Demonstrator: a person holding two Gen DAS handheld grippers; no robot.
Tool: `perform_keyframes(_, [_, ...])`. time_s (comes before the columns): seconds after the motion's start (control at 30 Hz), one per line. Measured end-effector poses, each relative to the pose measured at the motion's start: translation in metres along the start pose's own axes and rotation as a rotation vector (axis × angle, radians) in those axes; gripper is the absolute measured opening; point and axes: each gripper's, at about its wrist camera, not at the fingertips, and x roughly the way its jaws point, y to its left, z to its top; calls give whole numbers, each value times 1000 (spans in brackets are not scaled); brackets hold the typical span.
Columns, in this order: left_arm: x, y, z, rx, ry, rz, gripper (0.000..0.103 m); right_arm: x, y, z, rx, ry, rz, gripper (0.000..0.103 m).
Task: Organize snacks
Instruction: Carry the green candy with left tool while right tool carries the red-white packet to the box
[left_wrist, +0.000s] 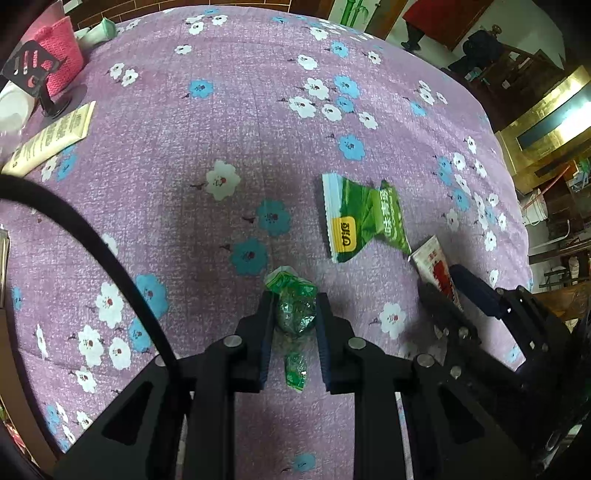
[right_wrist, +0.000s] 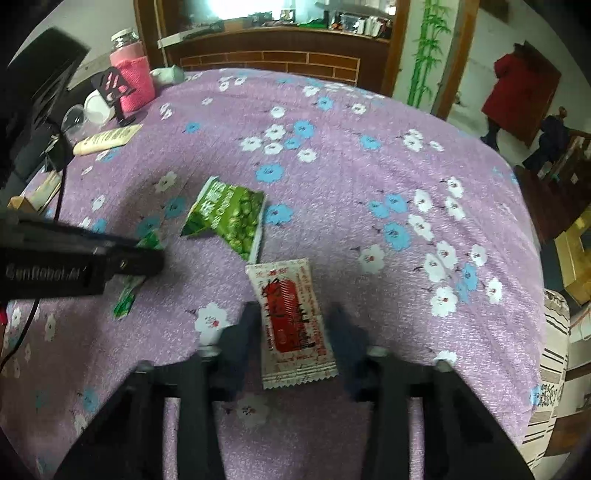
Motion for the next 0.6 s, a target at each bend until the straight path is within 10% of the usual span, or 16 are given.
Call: perform_keyframes(0.6, [-40, 40, -106, 16, -54, -54, 23, -46, 43, -70, -8, 19, 10, 28])
